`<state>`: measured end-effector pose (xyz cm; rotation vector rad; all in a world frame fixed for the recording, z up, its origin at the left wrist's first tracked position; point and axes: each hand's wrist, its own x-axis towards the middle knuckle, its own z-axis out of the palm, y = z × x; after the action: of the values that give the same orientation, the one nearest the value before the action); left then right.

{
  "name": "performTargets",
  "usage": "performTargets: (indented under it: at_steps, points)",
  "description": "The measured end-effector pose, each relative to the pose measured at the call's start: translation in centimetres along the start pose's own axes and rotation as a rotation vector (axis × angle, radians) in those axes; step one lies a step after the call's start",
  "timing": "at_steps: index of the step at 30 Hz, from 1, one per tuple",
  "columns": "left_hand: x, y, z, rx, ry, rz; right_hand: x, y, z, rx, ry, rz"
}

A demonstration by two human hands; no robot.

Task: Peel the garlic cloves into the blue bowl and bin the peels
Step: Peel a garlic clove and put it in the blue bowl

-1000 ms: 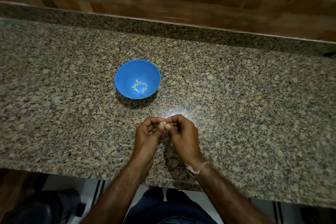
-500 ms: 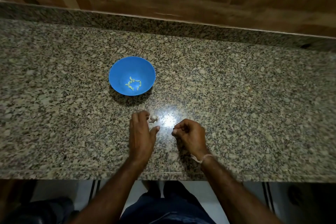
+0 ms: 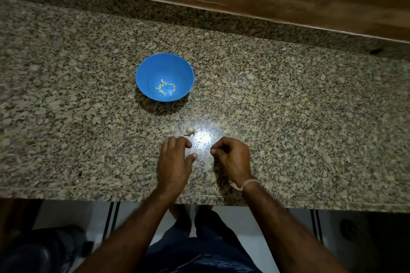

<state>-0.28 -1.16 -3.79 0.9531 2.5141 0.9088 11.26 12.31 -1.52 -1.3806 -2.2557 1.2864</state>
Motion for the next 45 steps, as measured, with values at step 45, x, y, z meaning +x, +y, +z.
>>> performTargets:
  at_steps: [45]
  points:
    - [-0.5, 7.2, -0.5, -0.73, -0.07, -0.352, -0.4, -2.0, -3.9, 0.938, -0.386, 0.478]
